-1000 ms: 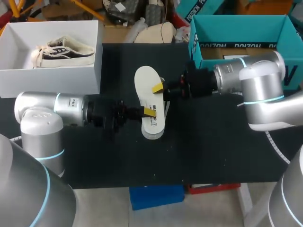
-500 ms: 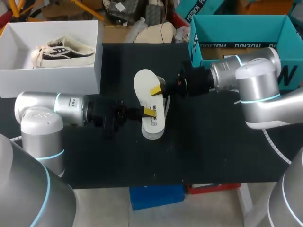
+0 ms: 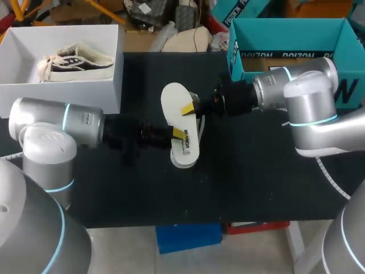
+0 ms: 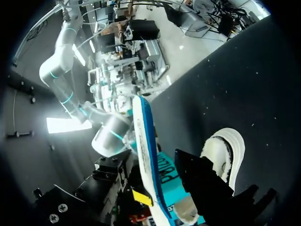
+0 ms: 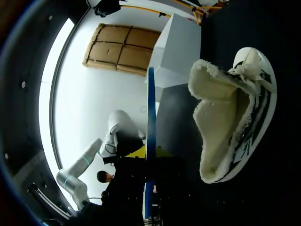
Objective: Take the shoe out of the shoebox, open the shoe tongue, remove and reinsert the insole, then place the shoe into the shoebox
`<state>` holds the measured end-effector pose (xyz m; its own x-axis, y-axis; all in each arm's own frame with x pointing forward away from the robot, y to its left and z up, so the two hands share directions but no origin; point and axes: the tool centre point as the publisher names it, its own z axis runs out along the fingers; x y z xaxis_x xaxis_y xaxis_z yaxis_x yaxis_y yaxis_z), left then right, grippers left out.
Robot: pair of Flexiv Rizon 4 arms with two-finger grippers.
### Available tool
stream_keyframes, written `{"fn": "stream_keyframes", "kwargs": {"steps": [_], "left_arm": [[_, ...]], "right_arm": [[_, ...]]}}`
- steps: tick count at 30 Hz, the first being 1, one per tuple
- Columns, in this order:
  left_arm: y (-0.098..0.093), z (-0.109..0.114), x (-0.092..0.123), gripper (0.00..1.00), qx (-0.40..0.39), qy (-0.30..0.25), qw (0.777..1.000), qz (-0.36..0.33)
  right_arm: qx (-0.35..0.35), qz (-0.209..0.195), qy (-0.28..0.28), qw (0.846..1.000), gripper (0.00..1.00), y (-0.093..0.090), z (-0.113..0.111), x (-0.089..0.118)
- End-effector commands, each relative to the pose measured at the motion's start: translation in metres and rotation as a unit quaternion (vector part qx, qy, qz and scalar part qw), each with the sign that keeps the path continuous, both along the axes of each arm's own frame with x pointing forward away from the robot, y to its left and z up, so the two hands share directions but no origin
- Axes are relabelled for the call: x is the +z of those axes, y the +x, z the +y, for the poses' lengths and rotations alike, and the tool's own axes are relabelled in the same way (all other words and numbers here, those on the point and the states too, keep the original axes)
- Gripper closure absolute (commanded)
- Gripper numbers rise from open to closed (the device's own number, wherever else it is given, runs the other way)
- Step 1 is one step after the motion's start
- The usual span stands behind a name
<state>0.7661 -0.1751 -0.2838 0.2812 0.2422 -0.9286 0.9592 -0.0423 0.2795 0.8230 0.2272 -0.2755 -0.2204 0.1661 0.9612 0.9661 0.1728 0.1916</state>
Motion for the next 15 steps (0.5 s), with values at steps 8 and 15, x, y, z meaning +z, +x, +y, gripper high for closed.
{"fn": "stream_keyframes", "kwargs": {"steps": [8, 15], "left_arm": [[-0.022, 0.047, 0.052, 0.00, 0.100, 0.507, 0.832, -0.199], [-0.028, 0.037, 0.072, 0.00, 0.100, 0.575, 0.771, -0.255]], "right_arm": [[0.000, 0.001, -0.002, 1.000, 1.00, 0.000, 0.000, 0.000], [0.000, 0.001, -0.002, 1.000, 1.00, 0.000, 0.000, 0.000]]}}
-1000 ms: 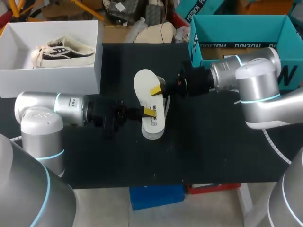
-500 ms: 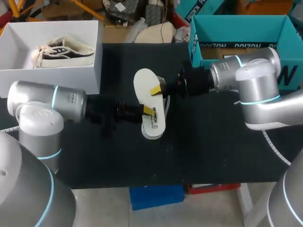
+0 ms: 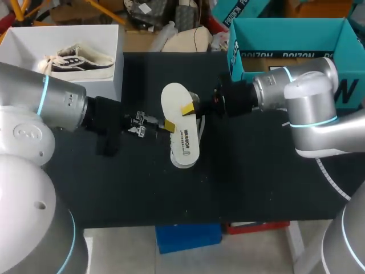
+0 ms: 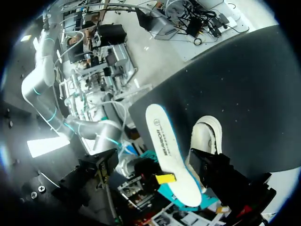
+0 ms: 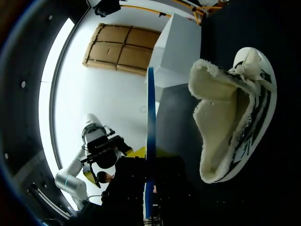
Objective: Take the shoe out of the shoebox, open the shoe tongue, remove and reinsert the insole, then place the shoe into the shoebox
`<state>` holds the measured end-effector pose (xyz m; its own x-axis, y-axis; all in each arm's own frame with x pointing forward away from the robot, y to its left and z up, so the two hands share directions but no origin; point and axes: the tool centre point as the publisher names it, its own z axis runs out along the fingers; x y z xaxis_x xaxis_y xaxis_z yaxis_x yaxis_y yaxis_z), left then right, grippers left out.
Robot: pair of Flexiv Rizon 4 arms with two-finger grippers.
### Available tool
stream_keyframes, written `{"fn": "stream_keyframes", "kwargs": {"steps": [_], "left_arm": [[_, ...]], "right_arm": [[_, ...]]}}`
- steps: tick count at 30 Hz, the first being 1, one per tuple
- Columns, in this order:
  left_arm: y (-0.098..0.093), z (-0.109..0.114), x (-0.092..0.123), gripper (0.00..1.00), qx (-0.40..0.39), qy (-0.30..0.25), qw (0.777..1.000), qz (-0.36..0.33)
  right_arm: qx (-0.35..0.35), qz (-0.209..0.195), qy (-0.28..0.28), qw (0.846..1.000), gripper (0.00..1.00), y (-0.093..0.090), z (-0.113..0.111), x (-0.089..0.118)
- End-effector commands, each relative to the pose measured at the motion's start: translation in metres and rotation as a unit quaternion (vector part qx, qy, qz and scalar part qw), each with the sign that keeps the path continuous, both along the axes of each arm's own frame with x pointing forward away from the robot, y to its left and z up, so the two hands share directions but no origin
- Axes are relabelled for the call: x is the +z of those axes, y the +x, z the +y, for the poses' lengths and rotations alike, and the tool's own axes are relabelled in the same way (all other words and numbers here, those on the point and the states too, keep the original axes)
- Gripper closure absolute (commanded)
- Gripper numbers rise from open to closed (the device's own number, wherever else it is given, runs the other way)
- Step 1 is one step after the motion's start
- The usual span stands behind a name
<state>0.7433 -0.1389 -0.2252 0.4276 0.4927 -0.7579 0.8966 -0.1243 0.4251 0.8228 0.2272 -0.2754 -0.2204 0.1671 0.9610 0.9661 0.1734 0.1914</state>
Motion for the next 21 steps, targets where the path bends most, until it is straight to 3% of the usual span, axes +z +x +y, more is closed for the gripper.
{"fn": "stream_keyframes", "kwargs": {"steps": [1, 15, 21], "left_arm": [[-0.005, 0.001, 0.014, 0.00, 0.108, 0.460, 0.860, -0.195], [-0.005, 0.001, 0.014, 0.00, 0.137, 0.590, 0.755, -0.249], [-0.004, -0.022, 0.006, 0.00, 0.130, 0.637, 0.757, -0.068]], "right_arm": [[0.000, 0.001, -0.001, 1.000, 1.00, 0.000, 0.000, 0.000], [0.000, 0.001, -0.001, 1.000, 1.00, 0.000, 0.000, 0.000], [0.000, 0.001, -0.001, 1.000, 1.00, 0.000, 0.000, 0.000]]}}
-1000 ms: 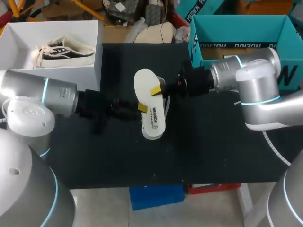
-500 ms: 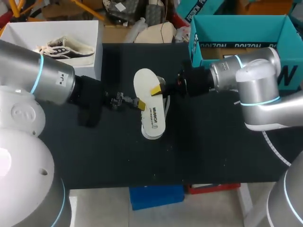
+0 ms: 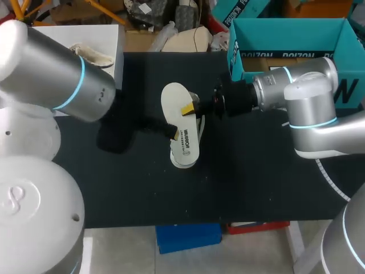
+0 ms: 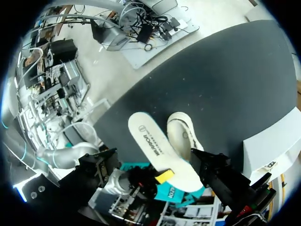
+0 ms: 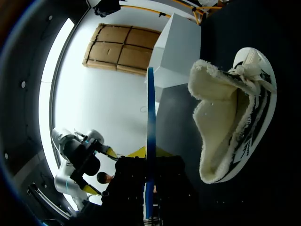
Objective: Take the shoe out of the shoebox, open the shoe tongue, remove and reinsert the insole, then place the shoe into the shoebox
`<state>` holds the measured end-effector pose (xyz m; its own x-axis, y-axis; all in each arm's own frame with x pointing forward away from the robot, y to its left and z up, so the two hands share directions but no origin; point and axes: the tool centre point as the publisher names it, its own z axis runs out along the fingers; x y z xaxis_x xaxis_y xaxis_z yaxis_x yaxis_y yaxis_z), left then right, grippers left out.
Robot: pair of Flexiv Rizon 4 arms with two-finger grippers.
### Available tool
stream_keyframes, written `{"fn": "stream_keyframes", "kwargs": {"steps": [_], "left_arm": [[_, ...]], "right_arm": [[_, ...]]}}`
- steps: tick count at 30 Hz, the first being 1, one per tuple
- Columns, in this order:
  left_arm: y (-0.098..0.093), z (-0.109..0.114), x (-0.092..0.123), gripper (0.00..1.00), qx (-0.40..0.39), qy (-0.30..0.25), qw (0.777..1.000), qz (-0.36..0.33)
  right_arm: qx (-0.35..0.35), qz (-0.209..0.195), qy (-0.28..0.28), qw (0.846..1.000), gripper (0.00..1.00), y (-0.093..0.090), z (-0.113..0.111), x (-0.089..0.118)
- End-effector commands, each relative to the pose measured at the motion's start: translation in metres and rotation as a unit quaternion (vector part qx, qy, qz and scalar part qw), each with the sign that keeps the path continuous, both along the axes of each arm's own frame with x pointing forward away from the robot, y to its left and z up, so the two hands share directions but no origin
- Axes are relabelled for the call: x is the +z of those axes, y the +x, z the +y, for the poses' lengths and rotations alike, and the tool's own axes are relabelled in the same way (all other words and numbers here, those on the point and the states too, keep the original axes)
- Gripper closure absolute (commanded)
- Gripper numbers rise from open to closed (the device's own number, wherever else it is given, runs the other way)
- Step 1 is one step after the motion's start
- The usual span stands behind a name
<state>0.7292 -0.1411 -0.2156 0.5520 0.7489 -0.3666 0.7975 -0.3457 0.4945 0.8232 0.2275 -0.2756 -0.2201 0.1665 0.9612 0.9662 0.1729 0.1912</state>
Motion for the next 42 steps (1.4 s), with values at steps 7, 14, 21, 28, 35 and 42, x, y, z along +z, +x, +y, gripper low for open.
{"fn": "stream_keyframes", "kwargs": {"steps": [7, 14, 21, 28, 35, 42], "left_arm": [[0.009, -0.025, -0.004, 0.00, 0.245, 0.457, 0.850, 0.092], [0.010, -0.026, 0.000, 0.00, 0.239, 0.437, 0.864, 0.072], [0.010, -0.026, 0.000, 0.00, 0.239, 0.437, 0.864, 0.072], [0.008, -0.034, -0.002, 0.00, 0.255, 0.387, 0.883, 0.068], [0.017, -0.032, -0.006, 0.00, 0.286, 0.318, 0.896, 0.118], [0.021, -0.028, -0.007, 0.00, 0.304, 0.285, 0.899, 0.136]], "right_arm": [[0.000, 0.000, -0.002, 1.000, 1.00, 0.000, 0.000, 0.000], [0.000, 0.000, -0.002, 1.000, 1.00, 0.000, 0.000, 0.000], [0.000, 0.000, -0.002, 1.000, 1.00, 0.000, 0.000, 0.000], [0.000, 0.000, -0.002, 1.000, 1.00, 0.000, 0.000, 0.000], [0.000, 0.000, -0.002, 1.000, 1.00, 0.000, 0.000, 0.000], [0.000, 0.000, -0.002, 1.000, 1.00, 0.000, 0.000, 0.000]]}}
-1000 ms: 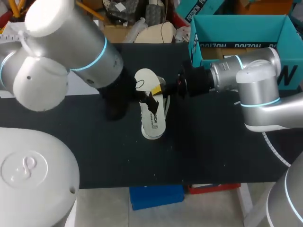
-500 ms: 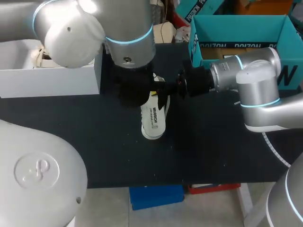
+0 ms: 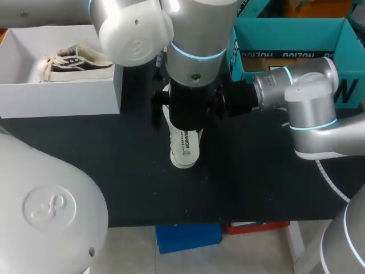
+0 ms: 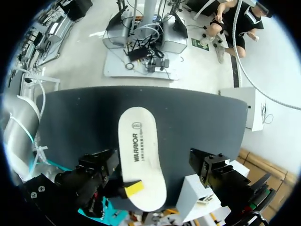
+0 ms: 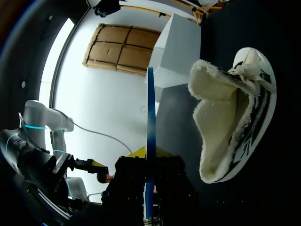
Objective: Take the shoe out of the shoebox, open the shoe tongue, remove and reinsert the insole, then place the shoe into the shoebox
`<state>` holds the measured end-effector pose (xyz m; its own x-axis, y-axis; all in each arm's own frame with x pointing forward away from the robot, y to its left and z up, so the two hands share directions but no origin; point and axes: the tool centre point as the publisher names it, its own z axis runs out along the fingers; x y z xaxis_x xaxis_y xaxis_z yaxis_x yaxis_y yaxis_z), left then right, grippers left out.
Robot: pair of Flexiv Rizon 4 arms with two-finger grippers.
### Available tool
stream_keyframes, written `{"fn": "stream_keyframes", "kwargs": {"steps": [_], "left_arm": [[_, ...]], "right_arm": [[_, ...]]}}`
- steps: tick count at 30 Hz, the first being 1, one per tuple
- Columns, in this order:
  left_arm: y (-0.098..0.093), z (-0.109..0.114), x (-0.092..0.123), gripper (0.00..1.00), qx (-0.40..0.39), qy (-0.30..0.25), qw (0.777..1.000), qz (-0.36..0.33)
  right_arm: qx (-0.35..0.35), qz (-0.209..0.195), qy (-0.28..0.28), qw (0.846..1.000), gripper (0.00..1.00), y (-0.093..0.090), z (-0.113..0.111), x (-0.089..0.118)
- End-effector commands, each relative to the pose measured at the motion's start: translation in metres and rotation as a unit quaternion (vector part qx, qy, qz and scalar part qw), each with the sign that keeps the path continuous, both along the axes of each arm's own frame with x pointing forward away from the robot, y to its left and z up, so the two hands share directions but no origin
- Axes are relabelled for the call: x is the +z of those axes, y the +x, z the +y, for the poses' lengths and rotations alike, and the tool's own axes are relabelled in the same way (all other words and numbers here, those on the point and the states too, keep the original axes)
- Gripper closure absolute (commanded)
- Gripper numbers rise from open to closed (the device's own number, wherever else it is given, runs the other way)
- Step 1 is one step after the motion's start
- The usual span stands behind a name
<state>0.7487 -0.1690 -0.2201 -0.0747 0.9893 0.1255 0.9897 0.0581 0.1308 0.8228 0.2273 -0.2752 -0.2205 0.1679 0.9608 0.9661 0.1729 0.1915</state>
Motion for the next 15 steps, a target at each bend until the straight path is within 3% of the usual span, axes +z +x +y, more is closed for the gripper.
{"fn": "stream_keyframes", "kwargs": {"steps": [1, 15], "left_arm": [[0.002, 0.000, -0.002, 0.00, 0.005, -0.009, 1.000, -0.007], [0.021, -0.001, 0.002, 0.00, 0.004, -0.030, 0.999, -0.018]], "right_arm": [[0.000, 0.001, -0.001, 1.000, 1.00, 0.000, 0.000, 0.000], [0.000, 0.001, -0.001, 1.000, 1.00, 0.000, 0.000, 0.000]]}}
